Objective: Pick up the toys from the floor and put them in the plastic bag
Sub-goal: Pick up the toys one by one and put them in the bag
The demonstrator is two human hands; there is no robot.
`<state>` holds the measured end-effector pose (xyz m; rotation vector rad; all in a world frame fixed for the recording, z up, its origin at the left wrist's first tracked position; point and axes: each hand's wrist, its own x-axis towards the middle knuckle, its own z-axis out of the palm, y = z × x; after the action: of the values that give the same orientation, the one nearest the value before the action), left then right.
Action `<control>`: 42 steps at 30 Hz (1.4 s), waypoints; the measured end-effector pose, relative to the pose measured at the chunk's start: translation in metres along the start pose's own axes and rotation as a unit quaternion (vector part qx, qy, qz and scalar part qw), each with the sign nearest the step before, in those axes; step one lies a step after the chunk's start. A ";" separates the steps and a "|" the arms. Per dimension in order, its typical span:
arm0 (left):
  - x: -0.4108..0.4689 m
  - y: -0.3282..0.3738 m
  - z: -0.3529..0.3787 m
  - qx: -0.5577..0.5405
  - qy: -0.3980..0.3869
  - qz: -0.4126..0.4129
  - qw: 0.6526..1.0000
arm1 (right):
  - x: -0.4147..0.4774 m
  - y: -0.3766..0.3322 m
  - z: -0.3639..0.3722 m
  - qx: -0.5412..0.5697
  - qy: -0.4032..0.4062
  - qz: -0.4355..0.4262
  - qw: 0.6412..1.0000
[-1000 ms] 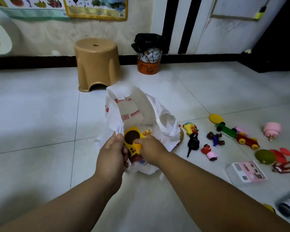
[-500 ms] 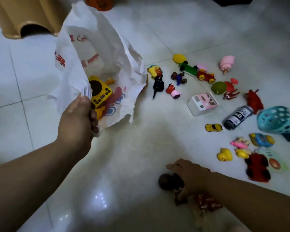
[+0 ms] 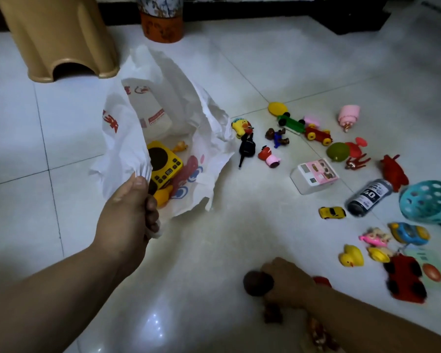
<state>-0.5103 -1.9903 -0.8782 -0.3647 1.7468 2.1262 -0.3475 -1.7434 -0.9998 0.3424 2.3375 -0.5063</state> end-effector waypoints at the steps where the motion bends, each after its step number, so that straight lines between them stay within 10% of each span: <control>1: 0.000 0.001 -0.001 -0.003 0.004 0.001 1.000 | -0.001 -0.004 -0.011 0.052 -0.019 0.015 0.998; 5: -0.001 0.008 -0.003 0.002 0.009 0.007 1.000 | -0.013 -0.026 -0.066 0.269 -0.086 0.070 0.957; 10: -0.001 0.014 -0.006 -0.006 0.015 0.017 1.000 | -0.010 -0.101 -0.133 0.569 -0.104 -0.009 0.815; 18: 0.004 0.018 -0.008 -0.030 0.019 0.027 0.999 | 0.088 -0.241 -0.172 0.755 -0.039 0.073 0.650; 33: 0.009 0.024 -0.015 -0.072 0.011 0.028 0.997 | 0.026 -0.131 -0.105 0.338 0.223 -0.126 0.905; 37: 0.010 0.018 -0.015 -0.067 0.004 0.019 0.998 | 0.007 -0.066 -0.042 0.043 0.054 -0.062 0.996; 42: 0.013 0.013 -0.014 -0.071 0.001 0.013 0.997 | -0.001 -0.042 0.022 -0.046 -0.011 0.051 0.998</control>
<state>-0.5278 -2.0049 -0.8753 -0.3840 1.6139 2.2770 -0.3498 -1.7901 -1.0027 0.4082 2.3003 -0.3515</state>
